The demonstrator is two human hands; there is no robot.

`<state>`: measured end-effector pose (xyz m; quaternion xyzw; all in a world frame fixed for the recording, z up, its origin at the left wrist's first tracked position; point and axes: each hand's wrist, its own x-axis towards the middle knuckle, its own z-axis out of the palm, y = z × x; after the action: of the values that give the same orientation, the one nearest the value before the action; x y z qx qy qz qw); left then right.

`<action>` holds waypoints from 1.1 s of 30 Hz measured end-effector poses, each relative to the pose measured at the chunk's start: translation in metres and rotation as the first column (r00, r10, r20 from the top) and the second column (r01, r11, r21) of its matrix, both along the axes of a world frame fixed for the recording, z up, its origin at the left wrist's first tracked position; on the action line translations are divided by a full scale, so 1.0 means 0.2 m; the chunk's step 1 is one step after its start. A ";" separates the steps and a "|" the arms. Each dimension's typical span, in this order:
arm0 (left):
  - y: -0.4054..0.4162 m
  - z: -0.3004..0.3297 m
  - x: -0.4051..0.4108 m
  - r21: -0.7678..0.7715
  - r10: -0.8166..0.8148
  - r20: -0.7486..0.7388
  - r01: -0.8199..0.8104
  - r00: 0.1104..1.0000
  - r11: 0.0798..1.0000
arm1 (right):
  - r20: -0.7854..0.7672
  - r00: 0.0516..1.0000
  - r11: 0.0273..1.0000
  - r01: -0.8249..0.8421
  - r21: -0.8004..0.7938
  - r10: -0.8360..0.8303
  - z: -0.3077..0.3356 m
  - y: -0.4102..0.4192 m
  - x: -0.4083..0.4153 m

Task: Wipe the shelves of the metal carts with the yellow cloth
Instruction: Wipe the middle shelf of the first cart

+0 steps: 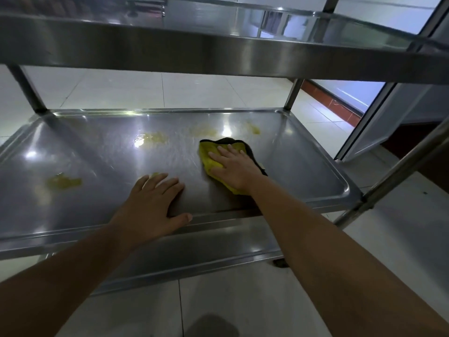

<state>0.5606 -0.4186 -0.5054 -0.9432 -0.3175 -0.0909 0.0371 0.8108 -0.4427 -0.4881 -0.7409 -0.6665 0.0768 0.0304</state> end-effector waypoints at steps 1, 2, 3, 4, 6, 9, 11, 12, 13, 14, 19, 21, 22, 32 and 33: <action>0.00 0.00 0.00 0.003 -0.004 -0.006 0.004 1.000 1.000 | 0.017 0.999 1.000 0.031 0.004 -0.031 0.01 -0.03 0.07; 0.00 0.00 0.00 0.004 -0.007 -0.016 0.007 1.000 1.000 | 0.028 0.997 0.998 0.067 0.005 -0.067 0.01 -0.07 0.15; 0.00 0.00 0.00 0.002 -0.007 -0.027 0.007 1.000 1.000 | 0.050 0.994 0.995 0.099 -0.003 -0.098 0.01 -0.11 0.23; 0.00 0.00 0.00 0.000 -0.006 -0.033 0.006 0.999 1.000 | 0.076 0.989 0.992 0.127 -0.015 -0.126 0.02 -0.15 0.32; 0.00 0.00 0.00 0.005 -0.003 -0.032 0.003 0.999 1.000 | 0.132 0.979 0.987 0.160 -0.029 -0.155 0.02 -0.22 0.47; 0.00 0.00 0.00 0.011 0.001 -0.060 -0.001 0.998 1.000 | 0.135 0.957 0.965 0.261 -0.026 -0.255 0.03 -0.31 0.64; -0.01 0.00 0.00 0.053 0.010 -0.075 -0.006 0.997 0.999 | 0.250 0.943 0.971 0.237 -0.037 -0.220 0.03 -0.36 0.75; -0.01 0.01 0.01 0.068 0.020 -0.073 -0.015 0.997 0.998 | 0.307 0.931 0.974 0.221 -0.044 -0.198 0.02 -0.37 0.81; -0.02 0.01 0.01 0.071 0.026 -0.070 -0.021 0.997 0.997 | 0.336 0.922 0.974 0.220 -0.053 -0.190 0.02 -0.38 0.85; -0.02 0.01 0.01 0.067 0.029 -0.071 -0.024 0.997 0.997 | 0.356 0.914 0.970 0.234 -0.070 -0.195 0.02 -0.37 0.90; -0.01 0.01 0.02 0.070 0.046 -0.088 -0.040 0.995 0.997 | 0.375 0.891 0.944 0.314 -0.101 -0.256 0.04 -0.27 0.92; -0.01 0.00 0.01 0.048 0.047 -0.097 -0.043 0.994 0.998 | 0.320 0.899 0.930 0.348 -0.114 -0.297 0.04 -0.21 0.90; 0.00 0.00 0.01 0.039 0.046 -0.101 -0.042 0.994 0.998 | 0.299 0.907 0.933 0.342 -0.111 -0.297 0.03 -0.17 0.90; 0.02 0.01 0.00 -0.075 -0.018 0.000 0.018 1.000 0.997 | 0.068 0.969 0.965 0.245 -0.090 -0.239 0.08 0.20 0.27; 0.02 0.00 0.00 -0.071 -0.016 0.030 0.018 0.999 0.997 | 0.056 0.974 0.970 0.225 -0.089 -0.221 0.08 0.23 0.21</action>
<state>0.5611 -0.4153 -0.5046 -0.9451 -0.3130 -0.0937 -0.0021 0.8532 -0.3970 -0.4726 -0.8132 -0.5753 0.0872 -0.0116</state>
